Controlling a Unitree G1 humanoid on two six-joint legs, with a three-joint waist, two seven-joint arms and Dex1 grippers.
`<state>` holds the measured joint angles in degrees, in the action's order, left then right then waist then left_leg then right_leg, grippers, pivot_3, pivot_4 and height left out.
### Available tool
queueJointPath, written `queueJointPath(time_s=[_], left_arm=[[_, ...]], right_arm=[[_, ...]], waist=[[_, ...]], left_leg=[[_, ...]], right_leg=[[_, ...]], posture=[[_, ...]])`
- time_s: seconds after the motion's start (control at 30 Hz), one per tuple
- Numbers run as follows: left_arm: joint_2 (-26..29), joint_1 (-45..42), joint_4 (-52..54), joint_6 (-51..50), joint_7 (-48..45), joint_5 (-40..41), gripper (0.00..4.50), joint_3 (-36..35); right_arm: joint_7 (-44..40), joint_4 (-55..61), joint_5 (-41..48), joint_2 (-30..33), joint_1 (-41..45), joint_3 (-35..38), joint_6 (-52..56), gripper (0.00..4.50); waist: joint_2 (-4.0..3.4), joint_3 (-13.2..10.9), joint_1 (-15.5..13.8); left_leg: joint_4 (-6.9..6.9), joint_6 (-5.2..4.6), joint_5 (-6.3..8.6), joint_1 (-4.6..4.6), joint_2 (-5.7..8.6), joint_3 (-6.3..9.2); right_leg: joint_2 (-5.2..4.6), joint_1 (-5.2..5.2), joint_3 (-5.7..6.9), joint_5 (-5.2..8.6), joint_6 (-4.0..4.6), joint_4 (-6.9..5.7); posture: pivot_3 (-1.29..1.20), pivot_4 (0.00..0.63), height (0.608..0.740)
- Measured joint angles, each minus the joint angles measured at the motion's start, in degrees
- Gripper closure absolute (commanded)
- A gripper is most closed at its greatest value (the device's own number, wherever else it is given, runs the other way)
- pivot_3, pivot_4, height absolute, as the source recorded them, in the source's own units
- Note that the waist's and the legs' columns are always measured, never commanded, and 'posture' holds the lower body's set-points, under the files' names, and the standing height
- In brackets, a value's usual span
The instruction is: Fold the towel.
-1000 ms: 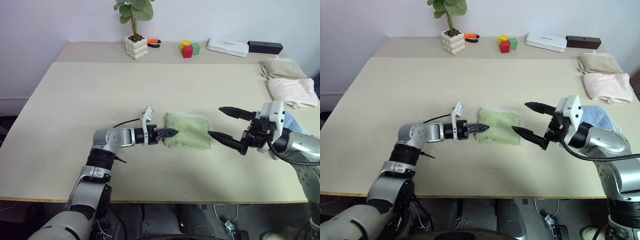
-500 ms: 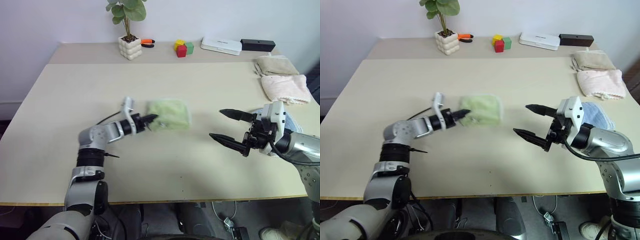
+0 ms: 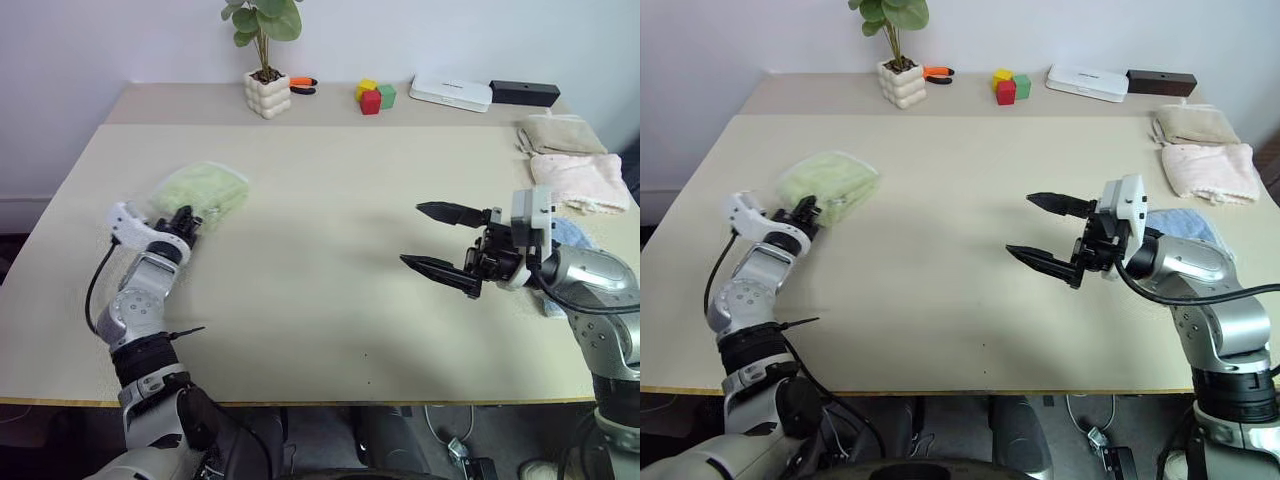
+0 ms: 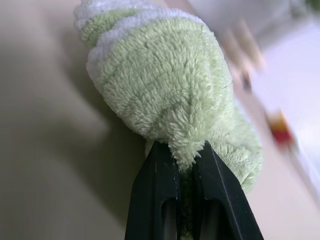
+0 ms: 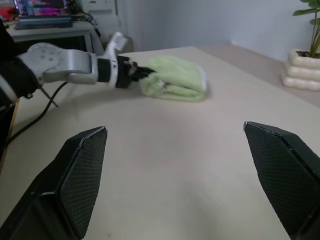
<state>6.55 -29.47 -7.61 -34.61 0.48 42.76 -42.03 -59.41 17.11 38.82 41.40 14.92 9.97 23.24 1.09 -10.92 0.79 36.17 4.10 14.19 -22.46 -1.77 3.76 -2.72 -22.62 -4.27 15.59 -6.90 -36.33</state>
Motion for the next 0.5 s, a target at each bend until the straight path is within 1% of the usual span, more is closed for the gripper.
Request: queueJointPath(time_s=[0.07, 0.17, 0.27, 0.33, 0.5], left_arm=[[-1.1, 1.2, 1.3, 2.6, 3.0, 1.0, 4.44, -1.8], [-2.4, 3.7, 3.1, 5.6, 5.8, 1.6, 4.44, -2.6], [-3.8, 6.4, 6.2, 7.4, 7.7, 1.6, 4.44, -1.8], [-5.8, 7.9, 8.8, 9.4, 9.8, 1.3, 4.44, -1.2], [-7.1, 10.6, 12.5, 12.6, 14.6, -0.3, 4.44, 0.7]], right_arm=[[-0.2, -0.8, -0.4, -0.3, 0.8, -0.5, -0.2, 0.0], [-0.7, -1.5, -0.7, -0.3, 1.1, -0.7, -0.7, 0.0], [-1.2, -2.3, -1.6, -0.3, 1.2, -0.7, -1.2, 0.0], [-1.4, -2.8, -2.0, -0.3, 1.3, -0.8, -1.3, 0.0], [-1.7, -2.9, -2.6, -0.3, 1.3, -0.8, -1.5, 0.0]], waist=[[0.0, 0.0, -0.1], [0.01, 0.0, -0.1], [0.01, 0.0, -0.1], [0.01, 0.0, -0.1], [0.01, 0.0, 0.1]], left_leg=[[0.0, 0.0, 0.0, -0.01, 0.0, 0.0], [0.0, 0.0, 0.0, -0.01, 0.0, 0.0], [0.0, 0.0, 0.0, 0.0, 0.0, 0.0], [0.01, 0.0, 0.0, 0.0, 0.0, 0.0], [0.0, 0.0, 0.0, 0.03, 0.0, 0.0]], right_leg=[[0.0, 0.0, 0.0, 0.0, 0.0, 0.01], [0.0, 0.01, 0.0, 0.0, 0.0, 0.03], [0.01, 0.02, 0.0, -0.01, 0.0, 0.03], [0.01, 0.03, 0.0, 0.0, 0.0, 0.03], [0.04, 0.03, 0.0, -0.01, 0.01, 0.03]], posture=[[0.0, 0.15, 0.74], [0.0, 0.15, 0.74], [0.0, 0.15, 0.74], [0.0, 0.15, 0.74], [0.0, 0.15, 0.74]])
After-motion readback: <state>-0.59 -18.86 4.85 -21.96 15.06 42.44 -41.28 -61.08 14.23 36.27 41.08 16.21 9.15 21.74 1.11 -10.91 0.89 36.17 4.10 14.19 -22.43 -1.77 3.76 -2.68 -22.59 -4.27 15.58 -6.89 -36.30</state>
